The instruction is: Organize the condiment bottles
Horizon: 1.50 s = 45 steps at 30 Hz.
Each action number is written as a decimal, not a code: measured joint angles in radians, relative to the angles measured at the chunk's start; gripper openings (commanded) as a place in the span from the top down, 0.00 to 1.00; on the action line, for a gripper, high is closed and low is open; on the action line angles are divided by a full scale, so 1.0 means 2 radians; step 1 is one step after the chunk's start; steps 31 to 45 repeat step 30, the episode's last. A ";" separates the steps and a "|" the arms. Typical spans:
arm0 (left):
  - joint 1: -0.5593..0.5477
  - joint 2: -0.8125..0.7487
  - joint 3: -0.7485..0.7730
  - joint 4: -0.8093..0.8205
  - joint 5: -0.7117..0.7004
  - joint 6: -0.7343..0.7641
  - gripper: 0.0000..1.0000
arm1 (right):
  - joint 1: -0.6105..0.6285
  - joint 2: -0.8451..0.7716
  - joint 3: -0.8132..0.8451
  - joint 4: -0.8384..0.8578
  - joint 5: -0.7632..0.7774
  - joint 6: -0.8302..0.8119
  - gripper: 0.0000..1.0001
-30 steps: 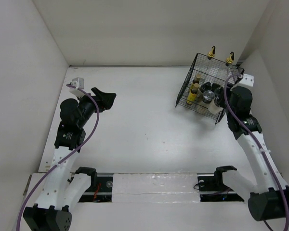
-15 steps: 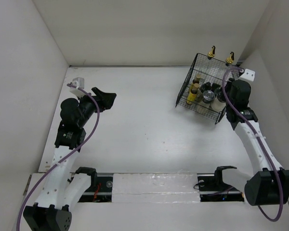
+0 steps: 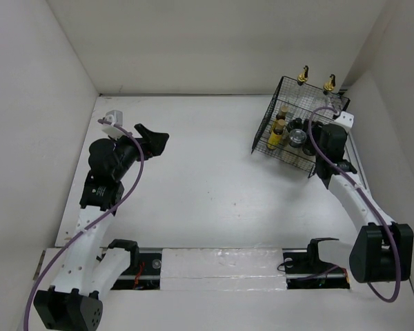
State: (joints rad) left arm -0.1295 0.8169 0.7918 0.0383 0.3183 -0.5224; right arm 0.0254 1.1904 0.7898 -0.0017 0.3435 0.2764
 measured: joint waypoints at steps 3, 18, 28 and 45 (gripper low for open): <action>0.000 0.002 0.000 0.000 0.002 0.001 0.00 | 0.000 -0.004 0.000 0.006 0.000 0.000 0.02; 0.010 -0.011 0.000 0.003 0.030 -0.005 0.00 | 0.050 -0.204 0.075 0.024 -0.148 -0.053 0.00; 0.010 -0.051 0.000 0.009 0.036 -0.009 0.00 | 0.172 -0.182 0.085 0.075 -0.423 -0.076 0.00; 0.010 -0.054 0.000 0.015 0.041 -0.013 0.00 | 0.195 -0.178 0.084 0.068 -0.426 -0.085 0.00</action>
